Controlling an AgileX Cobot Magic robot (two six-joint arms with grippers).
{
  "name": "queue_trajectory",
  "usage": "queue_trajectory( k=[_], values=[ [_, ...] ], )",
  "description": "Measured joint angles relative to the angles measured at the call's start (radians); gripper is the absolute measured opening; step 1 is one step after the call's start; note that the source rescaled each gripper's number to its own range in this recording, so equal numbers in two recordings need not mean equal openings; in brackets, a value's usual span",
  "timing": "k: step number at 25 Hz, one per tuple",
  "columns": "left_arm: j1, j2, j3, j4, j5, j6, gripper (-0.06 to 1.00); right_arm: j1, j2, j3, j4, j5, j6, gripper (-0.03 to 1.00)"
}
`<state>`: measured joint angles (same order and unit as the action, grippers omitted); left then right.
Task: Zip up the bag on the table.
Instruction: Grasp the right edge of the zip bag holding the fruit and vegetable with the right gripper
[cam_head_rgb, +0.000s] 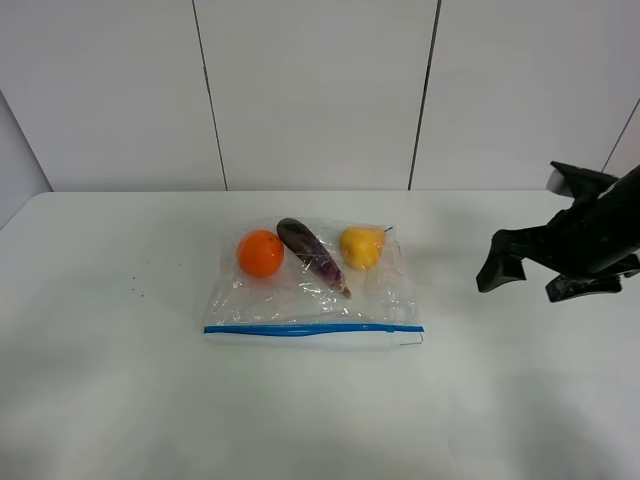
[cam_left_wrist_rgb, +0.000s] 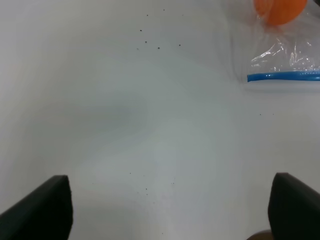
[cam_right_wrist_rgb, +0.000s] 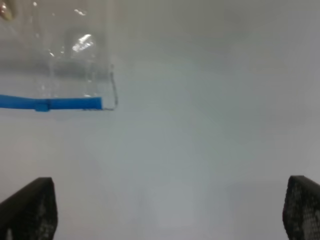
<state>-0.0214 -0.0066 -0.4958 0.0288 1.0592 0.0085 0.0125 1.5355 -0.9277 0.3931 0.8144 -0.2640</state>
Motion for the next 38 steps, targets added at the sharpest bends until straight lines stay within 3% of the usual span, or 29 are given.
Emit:
queue_trajectory(
  k=[9, 16, 27, 38],
  values=[
    [0.000, 0.000, 0.000, 0.000, 0.000, 0.000, 1.00, -0.038, 0.252, -0.001, 0.338, -0.070, -0.344, 1.00],
    [0.000, 0.000, 0.000, 0.000, 0.000, 0.000, 1.00, -0.093, 0.361, -0.012, 0.625, 0.034, -0.645, 1.00],
    [0.000, 0.000, 0.000, 0.000, 0.000, 0.000, 1.00, -0.093, 0.531, -0.164, 0.709, 0.208, -0.725, 1.00],
    [0.000, 0.000, 0.000, 0.000, 0.000, 0.000, 1.00, -0.093, 0.629, -0.165, 0.786, 0.253, -0.814, 1.00]
  ],
)
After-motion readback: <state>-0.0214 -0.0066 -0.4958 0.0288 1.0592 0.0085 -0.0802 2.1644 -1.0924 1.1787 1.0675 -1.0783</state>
